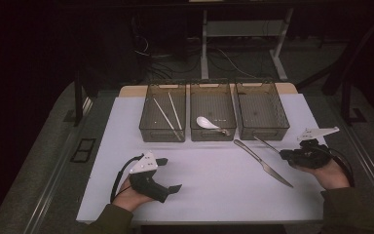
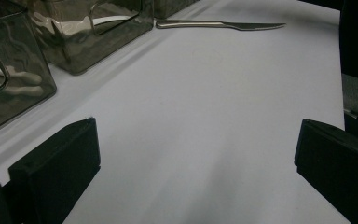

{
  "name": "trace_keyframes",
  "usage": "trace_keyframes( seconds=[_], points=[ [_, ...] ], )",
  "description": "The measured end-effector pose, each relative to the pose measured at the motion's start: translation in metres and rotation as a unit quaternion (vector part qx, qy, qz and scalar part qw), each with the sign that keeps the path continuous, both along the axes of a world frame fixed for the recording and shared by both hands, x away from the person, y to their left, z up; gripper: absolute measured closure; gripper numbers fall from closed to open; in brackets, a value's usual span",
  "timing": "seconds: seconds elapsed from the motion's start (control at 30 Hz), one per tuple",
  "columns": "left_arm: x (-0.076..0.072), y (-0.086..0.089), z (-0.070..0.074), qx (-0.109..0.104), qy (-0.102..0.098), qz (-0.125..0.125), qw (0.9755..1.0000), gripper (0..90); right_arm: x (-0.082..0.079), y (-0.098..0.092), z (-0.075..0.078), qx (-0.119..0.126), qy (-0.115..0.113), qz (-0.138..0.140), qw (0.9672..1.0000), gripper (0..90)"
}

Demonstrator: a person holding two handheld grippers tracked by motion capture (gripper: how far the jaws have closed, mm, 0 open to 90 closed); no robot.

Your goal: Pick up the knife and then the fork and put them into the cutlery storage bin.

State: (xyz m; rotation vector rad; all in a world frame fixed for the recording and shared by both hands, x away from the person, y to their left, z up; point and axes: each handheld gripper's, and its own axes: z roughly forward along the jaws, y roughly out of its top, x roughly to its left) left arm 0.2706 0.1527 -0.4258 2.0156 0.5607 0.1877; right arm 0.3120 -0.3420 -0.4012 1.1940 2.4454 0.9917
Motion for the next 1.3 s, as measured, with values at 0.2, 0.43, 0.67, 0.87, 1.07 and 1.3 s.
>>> trace_keyframes(
  seconds=[0.2,0.43,0.67,0.87,1.07,1.3],
  points=[
    [0.000,0.001,-0.001,-0.003,0.001,0.001,1.0000,0.0,-0.004,-0.003,0.014,0.009,-0.017,-0.003,0.9998,85.0],
    [0.002,0.001,-0.002,-0.002,0.002,0.002,1.0000,0.0,0.002,-0.008,0.026,0.024,-0.033,-0.011,0.9991,84.9],
    [0.004,0.004,-0.002,-0.004,0.000,0.001,1.0000,0.0,0.010,-0.006,0.035,0.035,-0.042,-0.016,0.9984,84.9],
    [0.005,0.006,-0.001,-0.006,-0.002,0.004,1.0000,0.0,0.025,-0.001,0.041,0.034,-0.043,-0.022,0.9982,84.9],
    [0.003,0.005,-0.001,-0.005,-0.003,0.002,1.0000,0.0,0.044,0.005,0.052,0.024,-0.050,-0.029,0.9980,84.9],
    [0.003,0.005,-0.001,-0.007,-0.001,0.003,1.0000,0.0,0.064,0.010,0.061,0.015,-0.048,-0.039,0.9980,84.9]
  ],
)
